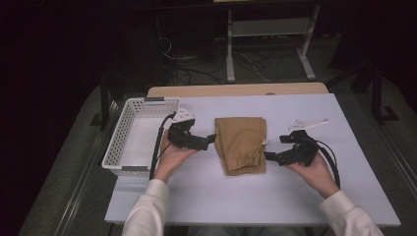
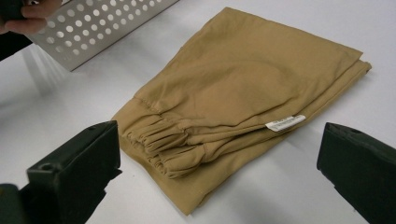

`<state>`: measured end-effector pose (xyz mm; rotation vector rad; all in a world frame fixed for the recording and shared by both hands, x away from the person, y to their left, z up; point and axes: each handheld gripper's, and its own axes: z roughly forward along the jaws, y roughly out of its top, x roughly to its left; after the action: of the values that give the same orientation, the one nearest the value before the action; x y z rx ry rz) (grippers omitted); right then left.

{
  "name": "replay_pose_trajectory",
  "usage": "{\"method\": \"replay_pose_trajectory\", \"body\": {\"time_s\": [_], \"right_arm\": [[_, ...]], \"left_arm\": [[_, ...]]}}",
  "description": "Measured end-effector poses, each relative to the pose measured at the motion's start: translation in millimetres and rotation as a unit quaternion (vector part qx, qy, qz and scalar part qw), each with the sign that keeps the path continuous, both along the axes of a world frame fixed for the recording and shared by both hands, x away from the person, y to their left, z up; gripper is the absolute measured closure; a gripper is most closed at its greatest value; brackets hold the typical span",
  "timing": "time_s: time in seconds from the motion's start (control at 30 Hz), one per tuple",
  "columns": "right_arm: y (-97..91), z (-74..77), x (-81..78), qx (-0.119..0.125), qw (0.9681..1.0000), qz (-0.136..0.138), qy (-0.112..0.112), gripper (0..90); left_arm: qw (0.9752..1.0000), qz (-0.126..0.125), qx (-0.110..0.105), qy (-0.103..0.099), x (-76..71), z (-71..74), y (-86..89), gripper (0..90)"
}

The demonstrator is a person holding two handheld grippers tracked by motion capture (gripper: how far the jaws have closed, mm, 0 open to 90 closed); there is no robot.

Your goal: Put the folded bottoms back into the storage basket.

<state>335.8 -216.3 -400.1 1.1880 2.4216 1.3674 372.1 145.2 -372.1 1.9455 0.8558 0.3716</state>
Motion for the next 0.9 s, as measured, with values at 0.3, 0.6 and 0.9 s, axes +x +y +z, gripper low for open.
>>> {"method": "replay_pose_trajectory", "body": {"time_s": [0.3, 0.6, 0.9], "right_arm": [[3.1, -7.3, 7.2, 0.002, 0.9999, -0.004, 0.009, 0.0], [7.2, -14.2, 10.4, 0.0, 0.9998, -0.007, 0.019, 0.0], [15.0, -23.3, 14.0, -0.003, 0.9995, -0.005, 0.032, 0.0]], "left_arm": [[1.0, 0.003, 0.001, 0.004, 8.0, 0.4, -7.3, 0.3], [0.9999, 0.006, -0.007, 0.011, 20.7, -0.9, -19.5, 0.3], [0.9996, 0.017, -0.006, 0.02, 34.3, -8.7, -27.5, 0.4]]}}
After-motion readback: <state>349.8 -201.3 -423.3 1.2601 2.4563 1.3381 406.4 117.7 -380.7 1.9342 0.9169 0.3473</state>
